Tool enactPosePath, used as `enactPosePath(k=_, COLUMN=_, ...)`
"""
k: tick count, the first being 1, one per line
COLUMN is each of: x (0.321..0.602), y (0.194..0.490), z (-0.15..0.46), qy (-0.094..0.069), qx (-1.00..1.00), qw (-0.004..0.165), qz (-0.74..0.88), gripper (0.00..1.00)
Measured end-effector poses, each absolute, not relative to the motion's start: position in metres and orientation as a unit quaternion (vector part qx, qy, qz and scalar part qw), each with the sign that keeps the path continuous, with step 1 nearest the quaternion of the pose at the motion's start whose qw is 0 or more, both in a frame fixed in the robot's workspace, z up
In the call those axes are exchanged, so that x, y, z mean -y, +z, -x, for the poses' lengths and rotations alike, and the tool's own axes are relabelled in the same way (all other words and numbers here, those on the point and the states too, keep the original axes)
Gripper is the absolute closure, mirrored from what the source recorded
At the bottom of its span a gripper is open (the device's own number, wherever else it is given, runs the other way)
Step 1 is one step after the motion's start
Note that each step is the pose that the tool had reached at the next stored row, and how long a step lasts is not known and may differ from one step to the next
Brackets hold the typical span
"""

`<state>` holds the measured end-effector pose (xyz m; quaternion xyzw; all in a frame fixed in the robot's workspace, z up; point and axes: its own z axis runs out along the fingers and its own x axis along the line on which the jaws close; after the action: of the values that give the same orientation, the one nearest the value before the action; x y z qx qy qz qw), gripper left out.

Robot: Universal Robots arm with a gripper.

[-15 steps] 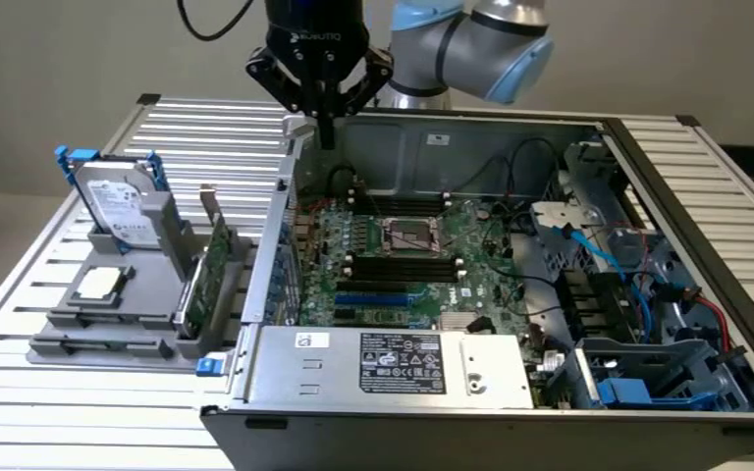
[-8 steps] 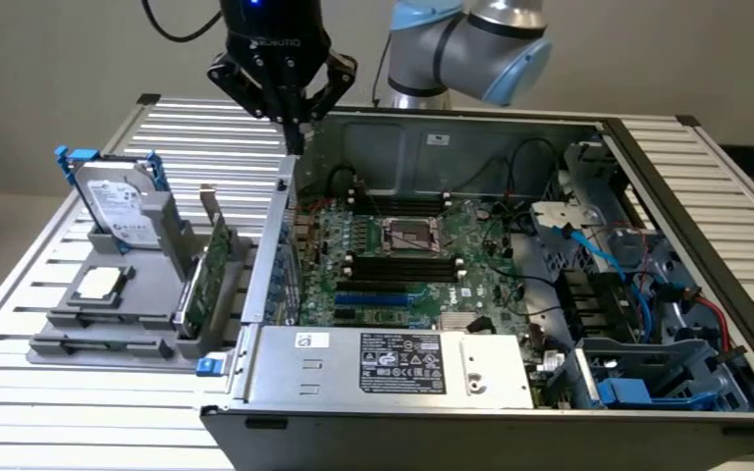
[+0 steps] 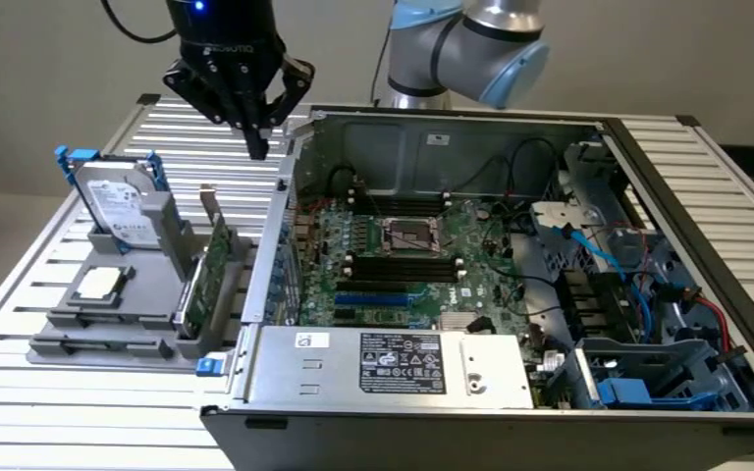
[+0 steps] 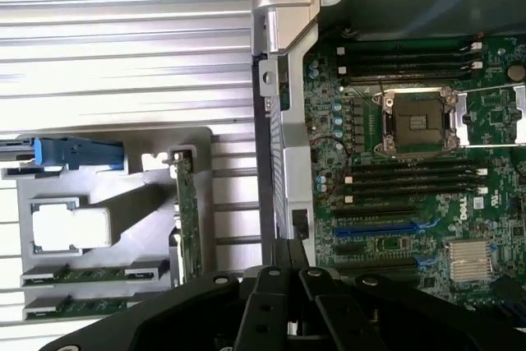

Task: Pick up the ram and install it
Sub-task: 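Reach for the ram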

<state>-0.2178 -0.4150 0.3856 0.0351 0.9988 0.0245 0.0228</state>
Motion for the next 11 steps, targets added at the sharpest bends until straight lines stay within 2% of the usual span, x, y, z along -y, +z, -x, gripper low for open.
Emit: enactPosePath(k=11, x=0.423, y=0.382, z=0.249, qy=0.024, qx=-0.999, qw=0.021, qz=-0.034, gripper=0.89)
